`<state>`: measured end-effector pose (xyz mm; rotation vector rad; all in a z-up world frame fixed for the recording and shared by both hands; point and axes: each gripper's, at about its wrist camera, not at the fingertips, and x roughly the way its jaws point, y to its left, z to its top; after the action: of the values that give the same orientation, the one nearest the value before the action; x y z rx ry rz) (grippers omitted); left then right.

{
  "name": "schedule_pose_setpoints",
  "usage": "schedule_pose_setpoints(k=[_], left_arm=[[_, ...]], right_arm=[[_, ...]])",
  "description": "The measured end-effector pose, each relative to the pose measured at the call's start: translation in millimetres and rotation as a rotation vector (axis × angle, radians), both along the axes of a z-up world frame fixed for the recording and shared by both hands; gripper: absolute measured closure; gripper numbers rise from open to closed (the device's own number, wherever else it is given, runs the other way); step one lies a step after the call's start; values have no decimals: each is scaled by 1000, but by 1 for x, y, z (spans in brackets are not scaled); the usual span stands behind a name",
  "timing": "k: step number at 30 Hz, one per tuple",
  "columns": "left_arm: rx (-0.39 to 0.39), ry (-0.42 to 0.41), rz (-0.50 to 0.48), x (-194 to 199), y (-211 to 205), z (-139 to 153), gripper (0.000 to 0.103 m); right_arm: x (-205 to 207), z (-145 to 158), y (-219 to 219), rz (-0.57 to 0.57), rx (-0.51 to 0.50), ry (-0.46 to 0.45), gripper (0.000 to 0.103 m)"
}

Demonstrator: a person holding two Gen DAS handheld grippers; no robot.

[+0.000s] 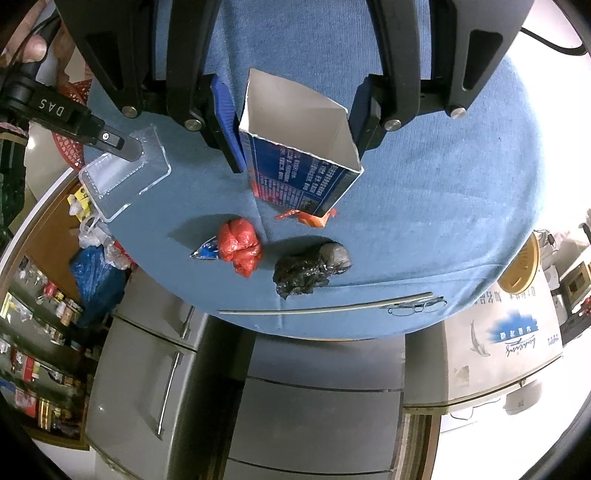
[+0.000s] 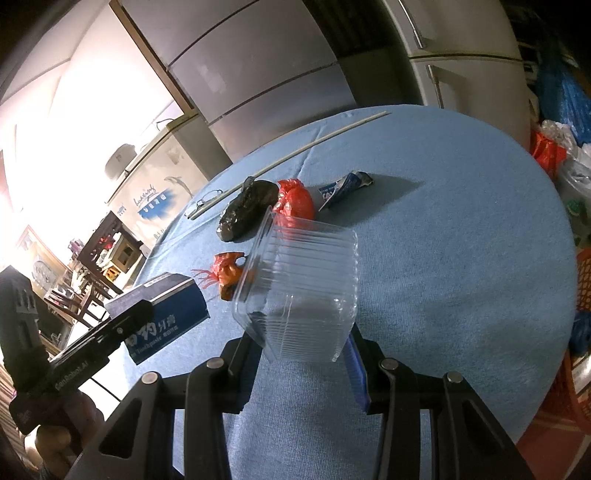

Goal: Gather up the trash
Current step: 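Hold the clear container up with the right tool while the left tool holds the carton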

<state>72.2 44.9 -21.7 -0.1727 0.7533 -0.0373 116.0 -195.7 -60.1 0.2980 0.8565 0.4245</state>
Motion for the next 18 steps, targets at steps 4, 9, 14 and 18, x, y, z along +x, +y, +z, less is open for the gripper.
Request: schedule_pose_setpoints(k=[4,9,14,18], left_arm=[[0,6,-3,-1,0,-2,49],[-5,2,-4,0,0,-1,49],[-5,-14,-17,-4,-3,4,49],[-8,-20,-12,-8,-3,5,49]], right_arm=[[1,-1,0,-1,3,5,58],[0,0,1,-3,0,3,58],[-6,3,1,-8,-1,-11,58],[-9,5,0,-9,0,-17,58]])
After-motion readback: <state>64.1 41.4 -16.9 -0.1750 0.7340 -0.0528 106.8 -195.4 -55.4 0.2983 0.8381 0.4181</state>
